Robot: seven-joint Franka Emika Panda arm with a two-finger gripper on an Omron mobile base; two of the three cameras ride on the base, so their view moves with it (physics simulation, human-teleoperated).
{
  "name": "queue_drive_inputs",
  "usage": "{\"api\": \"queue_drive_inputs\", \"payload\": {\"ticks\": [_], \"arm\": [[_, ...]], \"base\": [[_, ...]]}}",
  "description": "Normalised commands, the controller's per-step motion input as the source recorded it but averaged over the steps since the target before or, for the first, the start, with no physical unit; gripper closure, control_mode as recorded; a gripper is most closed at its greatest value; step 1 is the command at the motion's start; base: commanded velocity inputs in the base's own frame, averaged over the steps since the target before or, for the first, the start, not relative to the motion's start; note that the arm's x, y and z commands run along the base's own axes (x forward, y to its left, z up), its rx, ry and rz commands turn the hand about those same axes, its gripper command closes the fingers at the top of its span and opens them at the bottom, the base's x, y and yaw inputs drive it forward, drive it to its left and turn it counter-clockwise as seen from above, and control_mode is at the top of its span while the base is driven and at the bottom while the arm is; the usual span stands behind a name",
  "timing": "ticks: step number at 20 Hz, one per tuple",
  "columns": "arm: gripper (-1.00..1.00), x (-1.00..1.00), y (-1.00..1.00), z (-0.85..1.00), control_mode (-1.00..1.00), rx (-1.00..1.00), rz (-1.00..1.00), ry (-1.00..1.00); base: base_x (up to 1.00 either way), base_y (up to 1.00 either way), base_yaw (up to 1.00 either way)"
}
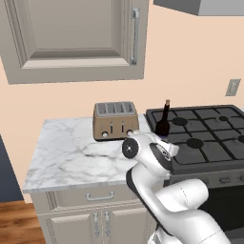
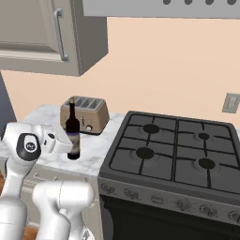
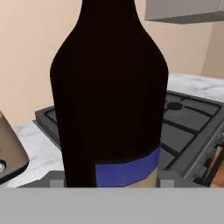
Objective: There is a wine glass and glass cup on the dining counter. Place the wine bottle next to the wine glass and the juice bottle next to the glass cup.
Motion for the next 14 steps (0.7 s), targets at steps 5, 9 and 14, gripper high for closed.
{"api": "queue_drive_inputs", "payload": {"ticks": [5, 9, 14], "arm": [[1.00, -0.20, 0.02, 0.15, -1.00, -0.01, 0.00, 0.00], [1.00, 0.00, 0.01, 0.00, -1.00, -0.01, 0.00, 0.00], [1.00, 0.00, 0.00, 0.00, -1.00, 0.00, 0.00, 0.00]], "base": [[0.00, 0.00, 0.00], [0.00, 0.00, 0.00], [0.00, 0.00, 0.00]]}}
